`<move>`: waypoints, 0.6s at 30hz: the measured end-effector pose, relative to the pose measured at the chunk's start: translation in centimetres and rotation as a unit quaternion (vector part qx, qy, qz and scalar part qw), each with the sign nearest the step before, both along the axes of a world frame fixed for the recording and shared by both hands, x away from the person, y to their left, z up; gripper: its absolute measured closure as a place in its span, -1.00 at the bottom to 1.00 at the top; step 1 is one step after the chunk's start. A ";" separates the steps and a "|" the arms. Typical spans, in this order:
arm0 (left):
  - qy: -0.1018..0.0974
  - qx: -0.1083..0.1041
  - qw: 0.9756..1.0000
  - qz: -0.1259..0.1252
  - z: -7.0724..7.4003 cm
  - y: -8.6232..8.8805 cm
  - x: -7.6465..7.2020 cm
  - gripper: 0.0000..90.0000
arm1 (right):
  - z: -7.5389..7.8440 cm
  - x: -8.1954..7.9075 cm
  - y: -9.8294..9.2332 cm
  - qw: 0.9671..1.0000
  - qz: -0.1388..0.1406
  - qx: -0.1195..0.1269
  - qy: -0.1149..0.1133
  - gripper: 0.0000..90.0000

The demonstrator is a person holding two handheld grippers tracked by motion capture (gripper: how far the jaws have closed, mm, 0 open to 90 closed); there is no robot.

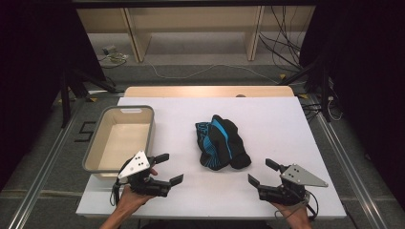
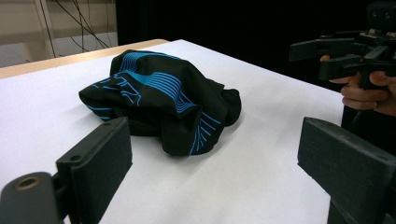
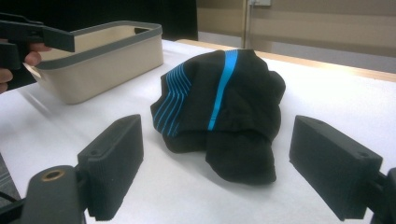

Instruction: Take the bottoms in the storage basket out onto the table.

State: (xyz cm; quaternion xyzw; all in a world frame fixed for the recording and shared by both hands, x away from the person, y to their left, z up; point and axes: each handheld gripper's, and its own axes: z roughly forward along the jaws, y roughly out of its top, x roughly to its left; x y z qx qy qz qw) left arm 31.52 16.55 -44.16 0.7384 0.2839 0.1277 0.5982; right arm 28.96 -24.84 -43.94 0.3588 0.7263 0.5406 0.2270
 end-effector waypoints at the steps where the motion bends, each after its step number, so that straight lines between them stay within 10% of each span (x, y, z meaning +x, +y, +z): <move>1: 0.000 0.001 1.000 0.000 0.0 0.0 -0.1 -0.79 | 0.0 0.0 0.0 1.000 0.000 -0.001 0.000 -0.59; 18: -0.004 0.009 1.000 0.005 -0.2 0.2 -0.2 -0.80 | 0.0 0.1 -0.1 1.000 -0.003 0.002 0.001 -0.59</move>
